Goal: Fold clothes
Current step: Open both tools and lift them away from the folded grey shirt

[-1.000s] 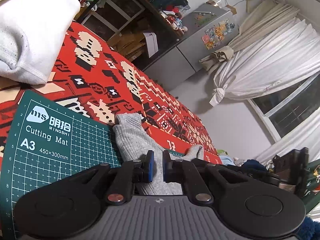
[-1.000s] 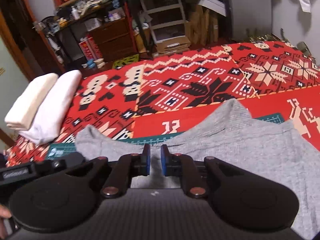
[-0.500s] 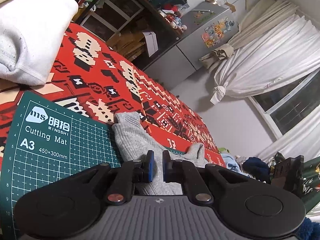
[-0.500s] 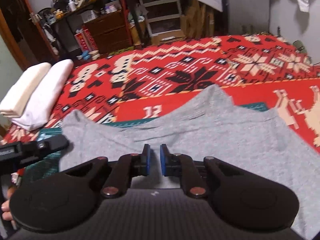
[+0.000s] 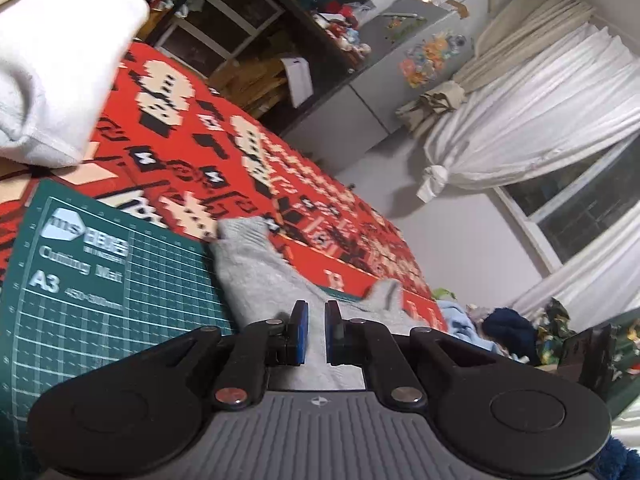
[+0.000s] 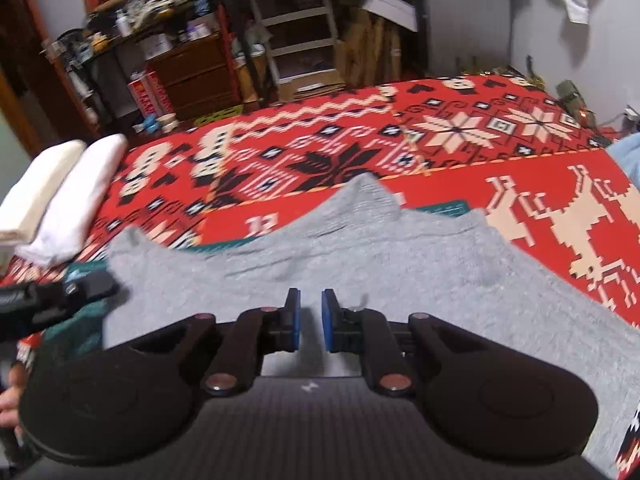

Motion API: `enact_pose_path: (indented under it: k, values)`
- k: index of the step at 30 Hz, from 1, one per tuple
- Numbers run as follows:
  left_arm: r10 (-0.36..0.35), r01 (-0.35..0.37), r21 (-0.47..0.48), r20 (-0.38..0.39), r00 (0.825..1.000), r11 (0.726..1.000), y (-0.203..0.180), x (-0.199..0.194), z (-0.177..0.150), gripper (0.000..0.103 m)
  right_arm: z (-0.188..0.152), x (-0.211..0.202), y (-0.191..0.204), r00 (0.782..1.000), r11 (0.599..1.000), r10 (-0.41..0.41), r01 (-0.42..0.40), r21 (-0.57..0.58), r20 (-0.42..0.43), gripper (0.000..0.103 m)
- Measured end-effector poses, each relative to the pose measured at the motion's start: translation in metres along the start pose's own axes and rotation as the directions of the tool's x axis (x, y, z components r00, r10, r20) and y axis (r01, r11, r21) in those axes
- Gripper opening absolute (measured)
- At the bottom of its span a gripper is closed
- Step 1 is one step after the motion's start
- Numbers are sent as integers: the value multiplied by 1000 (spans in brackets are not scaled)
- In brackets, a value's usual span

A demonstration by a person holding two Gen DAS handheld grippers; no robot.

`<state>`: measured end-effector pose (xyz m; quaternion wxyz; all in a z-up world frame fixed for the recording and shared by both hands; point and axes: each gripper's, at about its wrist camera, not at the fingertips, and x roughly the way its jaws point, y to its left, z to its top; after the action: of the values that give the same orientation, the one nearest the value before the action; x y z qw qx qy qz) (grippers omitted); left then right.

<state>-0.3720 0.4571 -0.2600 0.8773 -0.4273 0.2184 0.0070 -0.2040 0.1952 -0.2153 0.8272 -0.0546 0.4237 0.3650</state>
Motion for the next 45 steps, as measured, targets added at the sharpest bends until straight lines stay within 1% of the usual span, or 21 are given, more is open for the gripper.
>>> enact_pose_path:
  k: [2, 4, 7, 10, 12, 14, 18, 22, 28, 29, 30, 33, 34, 35, 36, 37, 38, 39, 41, 43, 45]
  values:
    - [-32, 32, 13, -19, 999, 999, -6, -1, -4, 6, -6, -5, 12, 999, 999, 33, -34, -24, -16, 12]
    - [-87, 88, 9, -70, 994, 996, -10, 0, -9, 7, -13, -10, 26, 997, 996, 68, -70, -60, -43, 12]
    - [-172, 177, 19, -165, 971, 984, -20, -1, -17, 7, -25, -18, 46, 990, 987, 110, -120, -110, -92, 12]
    - [-189, 220, 88, -269, 944, 972, -36, 1, -27, 6, -36, -22, 59, 983, 982, 114, -134, -136, -145, 13]
    - [-193, 239, 99, -336, 922, 966, -42, 5, -35, 6, -44, -24, 62, 976, 978, 128, -154, -143, -173, 13]
    - [-167, 234, 125, -398, 902, 964, -47, 10, -44, 7, -52, -25, 63, 976, 975, 110, -142, -169, -187, 13]
    - [-50, 177, 218, -486, 872, 960, -49, 22, -61, 6, -59, -28, 56, 975, 977, 108, -140, -160, -192, 12]
    - [-48, 170, 208, -491, 870, 963, -46, 22, -61, 6, -63, -31, 50, 974, 978, 100, -133, -160, -201, 12]
    - [-17, 175, 277, -494, 869, 945, -52, 12, -69, 6, -69, -48, 37, 975, 983, 95, -124, -137, -202, 14]
    - [-15, 172, 277, -491, 871, 945, -52, 11, -70, 6, -69, -51, 35, 977, 984, 93, -119, -132, -194, 17]
    - [-13, 163, 267, -487, 874, 950, -53, 11, -68, 6, -69, -55, 32, 979, 985, 90, -114, -129, -184, 28]
    - [-6, 135, 246, -462, 887, 960, -55, 4, -66, 8, -68, -66, 23, 985, 988, 74, -94, -125, -156, 42]
    - [2, 122, 249, -445, 895, 961, -58, -1, -65, 13, -68, -69, 20, 987, 988, 61, -81, -133, -149, 45]
    - [14, 101, 249, -422, 906, 963, -62, -6, -65, 19, -68, -72, 17, 989, 988, 42, -62, -143, -140, 53]
    - [42, 70, 264, -398, 916, 962, -68, -12, -66, 33, -68, -75, 15, 991, 987, 20, -41, -155, -130, 65]
    - [71, 39, 279, -373, 925, 959, -73, -18, -68, 39, -69, -78, 12, 992, 985, 2, -23, -170, -123, 69]
    - [100, 7, 294, -348, 932, 956, -79, -23, -69, 41, -69, -80, 10, 993, 983, -15, -7, -185, -119, 78]
    - [145, -35, 317, -331, 933, 948, -85, -26, -71, 44, -69, -80, 8, 992, 980, -36, 12, -196, -120, 87]
    - [238, -127, 357, -288, 928, 925, -97, -30, -75, 53, -68, -81, 5, 990, 975, -76, 48, -216, -123, 95]
    - [322, -213, 387, -241, 916, 897, -109, -33, -80, 72, -69, -82, 2, 989, 971, -88, 59, -230, -118, 100]
    - [376, -262, 401, -238, 895, 878, -114, -31, -88, 81, -70, -82, -3, 990, 973, -84, 56, -224, -117, 102]
